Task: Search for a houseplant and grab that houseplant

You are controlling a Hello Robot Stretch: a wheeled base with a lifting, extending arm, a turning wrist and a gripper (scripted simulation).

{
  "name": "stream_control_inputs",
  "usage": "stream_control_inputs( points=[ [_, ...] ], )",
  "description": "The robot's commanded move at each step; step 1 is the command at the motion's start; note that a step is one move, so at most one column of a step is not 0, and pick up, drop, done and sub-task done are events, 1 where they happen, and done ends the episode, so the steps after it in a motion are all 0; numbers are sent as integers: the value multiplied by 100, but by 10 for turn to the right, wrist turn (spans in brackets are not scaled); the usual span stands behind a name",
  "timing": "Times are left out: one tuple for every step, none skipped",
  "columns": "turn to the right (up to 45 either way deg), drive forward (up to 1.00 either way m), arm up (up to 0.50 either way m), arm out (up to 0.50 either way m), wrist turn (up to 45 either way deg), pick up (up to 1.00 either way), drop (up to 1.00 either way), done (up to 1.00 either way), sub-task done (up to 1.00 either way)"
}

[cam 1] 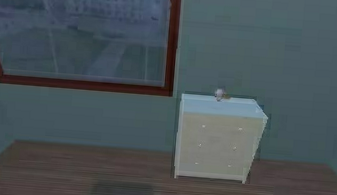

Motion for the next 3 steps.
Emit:
stream_control_inputs(
  points=[
    [450,0,0,0,0,0,0,0,0],
    [450,0,0,0,0,0,0,0,0],
    [330,0,0,0,0,0,0,0,0]
  ],
)
